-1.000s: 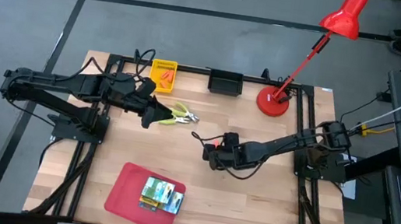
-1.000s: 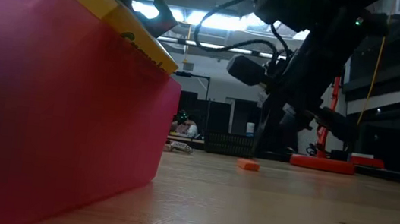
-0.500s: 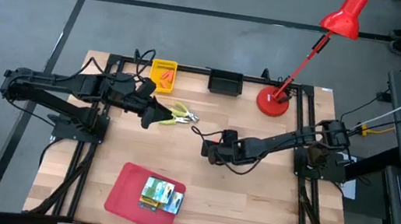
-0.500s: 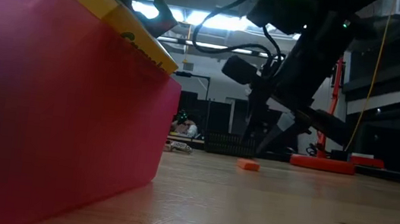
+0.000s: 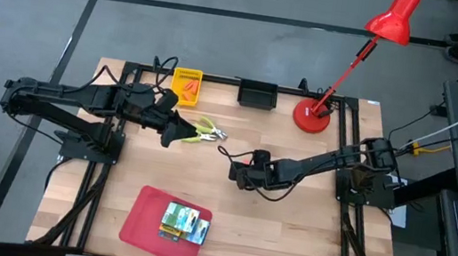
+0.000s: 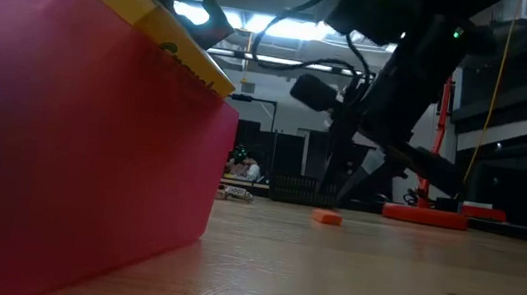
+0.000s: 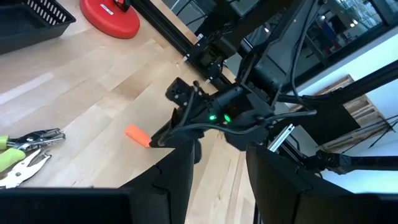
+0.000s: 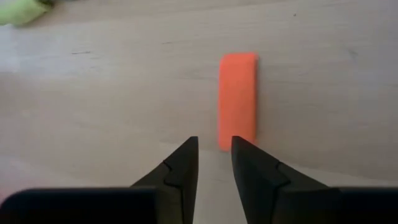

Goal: Pick & Place School Supplies
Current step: Put the orange eraser into the yellow bin

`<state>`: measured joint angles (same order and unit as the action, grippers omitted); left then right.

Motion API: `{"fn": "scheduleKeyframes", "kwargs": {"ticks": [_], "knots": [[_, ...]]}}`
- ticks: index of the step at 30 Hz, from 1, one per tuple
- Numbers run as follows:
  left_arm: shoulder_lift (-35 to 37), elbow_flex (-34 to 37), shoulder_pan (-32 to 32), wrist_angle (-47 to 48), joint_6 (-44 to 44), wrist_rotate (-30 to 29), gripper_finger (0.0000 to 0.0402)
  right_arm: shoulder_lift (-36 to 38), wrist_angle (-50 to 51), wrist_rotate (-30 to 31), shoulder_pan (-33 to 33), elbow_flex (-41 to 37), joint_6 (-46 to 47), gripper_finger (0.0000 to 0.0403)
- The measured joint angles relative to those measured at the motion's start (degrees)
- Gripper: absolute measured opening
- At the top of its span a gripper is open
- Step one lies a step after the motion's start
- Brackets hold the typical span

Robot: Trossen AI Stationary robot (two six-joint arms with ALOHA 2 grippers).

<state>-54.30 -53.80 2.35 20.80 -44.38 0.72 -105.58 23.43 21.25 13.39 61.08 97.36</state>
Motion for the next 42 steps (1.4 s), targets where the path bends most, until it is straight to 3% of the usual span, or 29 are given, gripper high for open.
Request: {"fn": "scheduleKeyframes", "kwargs": {"ticks": [9,25,30,42], "knots": [[0.19,0.00,0.00,-0.02,-0.26,0.78,0.0143,-3.33,-2.62,-2.47,0.67,0.04,1.16,0.0098],[0.26,0.00,-0.11,-0.07,-0.51,1.91,0.0143,-2.30,4.50,0.05,1.70,-0.09,6.17,0.0098],[0.26,0.00,-1.11,-0.49,-0.69,1.85,0.0143,-2.14,4.07,-1.92,0.41,-0.07,5.66,0.0100],[0.26,0.00,-2.01,-0.47,-1.54,1.83,0.0143,-2.23,-1.48,-2.50,-6.36,-0.07,-2.02,0.0170]]}}
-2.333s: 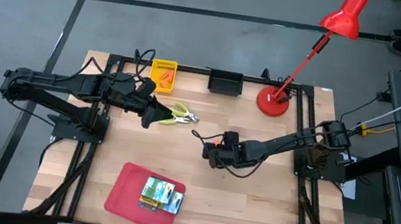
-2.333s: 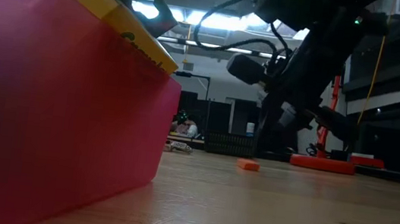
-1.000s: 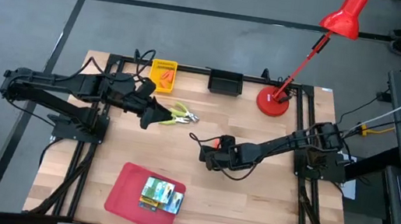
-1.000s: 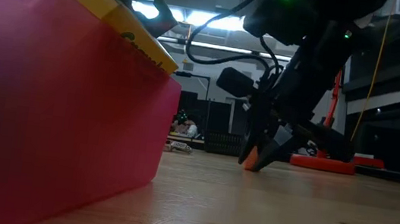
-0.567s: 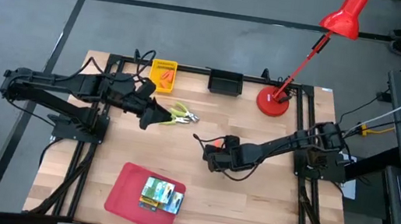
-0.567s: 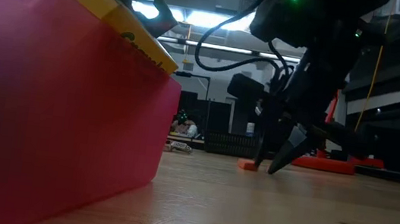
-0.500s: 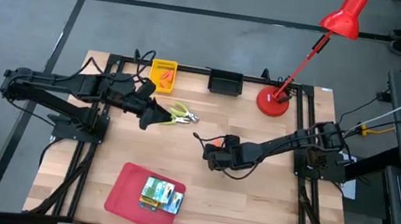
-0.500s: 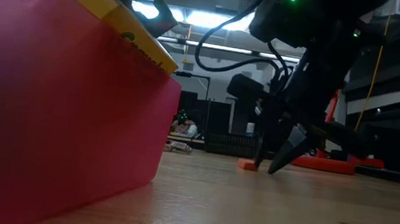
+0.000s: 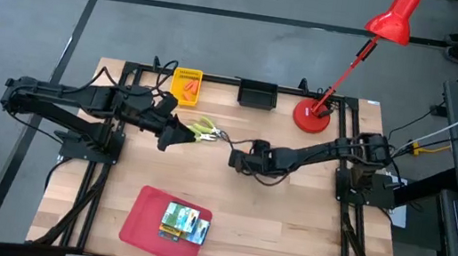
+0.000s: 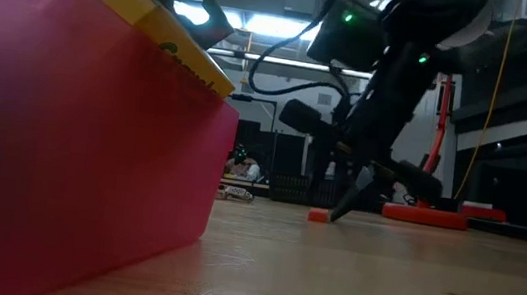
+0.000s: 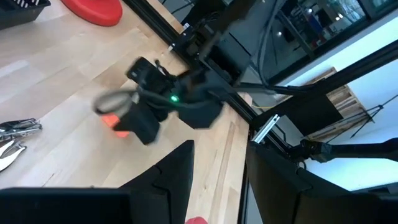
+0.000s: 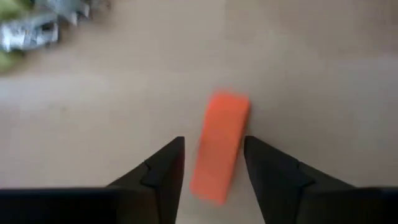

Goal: Pick & Place School Supplies
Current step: Put the orange eraser into the yellow bin

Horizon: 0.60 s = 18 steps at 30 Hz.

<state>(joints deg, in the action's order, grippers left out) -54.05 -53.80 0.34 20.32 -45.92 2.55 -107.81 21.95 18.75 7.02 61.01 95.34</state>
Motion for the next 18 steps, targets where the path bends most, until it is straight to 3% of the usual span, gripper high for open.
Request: {"fn": "scheduleKeyframes", "kwargs": {"ticks": [8,18], "knots": [[-0.04,-2.10,0.00,0.51,1.29,0.20,0.0143,-0.13,-0.92,-4.27,-3.43,0.04,-4.63,0.0185],[-0.04,-5.05,0.02,0.50,2.80,-0.02,0.0143,-1.93,0.20,-7.76,-2.53,0.45,-3.40,0.0184]]}}
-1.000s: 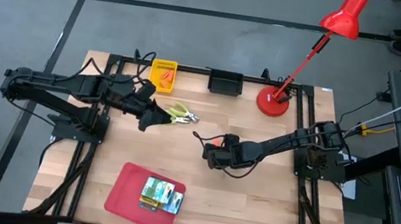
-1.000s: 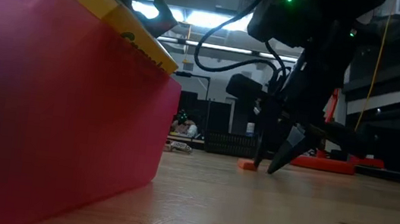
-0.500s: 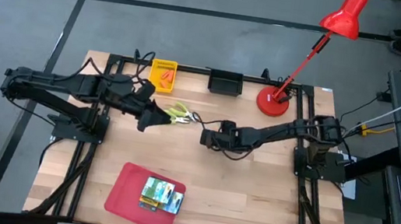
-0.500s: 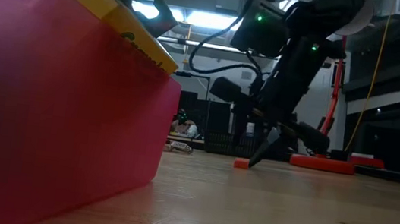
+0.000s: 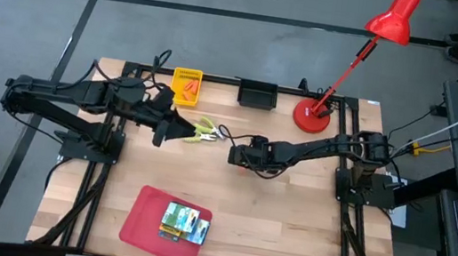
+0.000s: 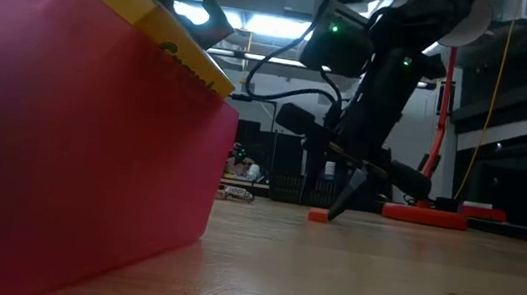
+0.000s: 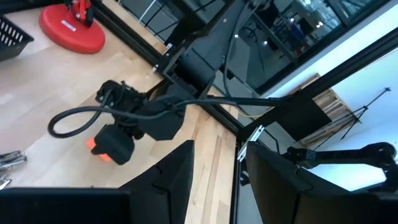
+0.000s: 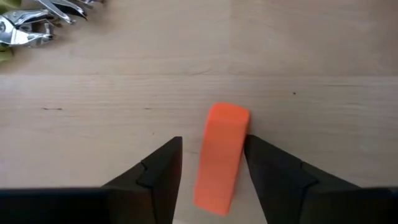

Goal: Pick & Place School Supplies
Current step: Put the orange eraser into the yellow bin

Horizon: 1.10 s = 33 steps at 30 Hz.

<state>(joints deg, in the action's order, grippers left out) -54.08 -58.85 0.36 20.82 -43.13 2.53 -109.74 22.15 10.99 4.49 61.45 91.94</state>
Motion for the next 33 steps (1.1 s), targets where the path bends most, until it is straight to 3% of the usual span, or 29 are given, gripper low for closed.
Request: {"fn": "scheduleKeyframes", "kwargs": {"ticks": [6,20,33], "knots": [[0.00,-3.33,0.00,-0.06,0.76,0.02,0.0143,-0.09,1.24,-1.35,-0.06,0.06,1.70,0.0173],[0.00,-10.49,0.00,-0.09,3.89,0.23,0.0143,-0.09,2.41,-5.55,0.35,0.29,3.60,0.0090],[-0.01,-10.49,-0.06,6.90,4.95,1.44,0.0143,-1.39,15.97,-2.78,1.58,10.81,-3.39,0.0038]]}}
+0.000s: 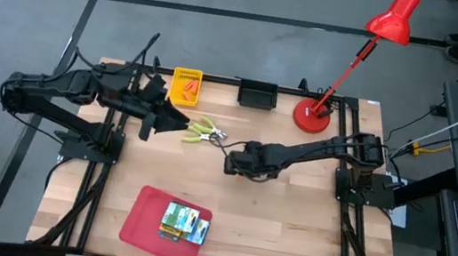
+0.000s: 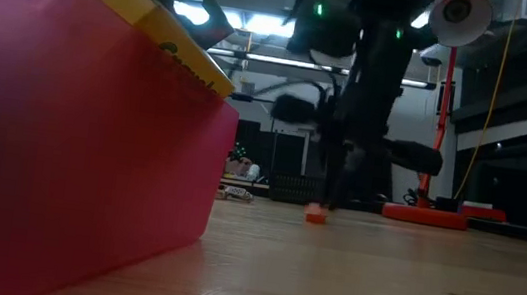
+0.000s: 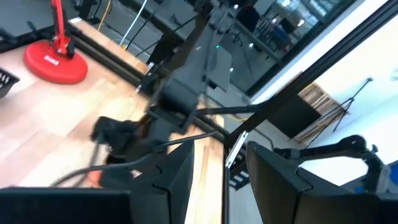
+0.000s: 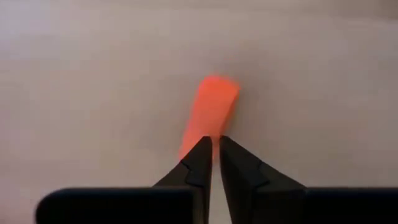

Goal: Pick & Place School Supplies
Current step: Put the orange eraser into the yellow bin

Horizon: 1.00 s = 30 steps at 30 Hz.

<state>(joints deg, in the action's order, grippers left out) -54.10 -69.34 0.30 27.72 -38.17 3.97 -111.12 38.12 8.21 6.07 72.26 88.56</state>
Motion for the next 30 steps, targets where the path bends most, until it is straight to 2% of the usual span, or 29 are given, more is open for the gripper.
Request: {"fn": "scheduleKeyframes", "kwargs": {"ticks": [4,7,15,20,25,30], "knots": [[-0.01,0.02,-1.51,1.66,0.92,-2.22,0.0143,0.12,0.02,2.11,1.30,2.09,-0.74,0.0007],[-0.01,0.02,-3.03,2.08,1.49,-3.66,0.0143,0.12,-1.03,2.08,1.74,2.14,-2.00,0.0009],[-0.23,0.04,-5.86,2.53,2.51,-7.24,0.0143,0.14,-1.37,1.00,1.95,2.24,-2.61,0.0101],[-0.23,0.04,-6.33,4.05,2.58,-9.64,0.0143,0.25,0.00,-0.63,0.35,2.35,0.37,0.0156],[-0.23,0.05,-6.33,3.92,2.68,-9.75,0.0143,0.23,3.42,-4.48,-2.36,2.35,0.57,0.0171],[-0.23,0.07,-6.33,3.87,3.47,-9.63,0.0143,-0.42,1.87,-7.28,-3.91,2.41,-0.28,0.0169]]}}
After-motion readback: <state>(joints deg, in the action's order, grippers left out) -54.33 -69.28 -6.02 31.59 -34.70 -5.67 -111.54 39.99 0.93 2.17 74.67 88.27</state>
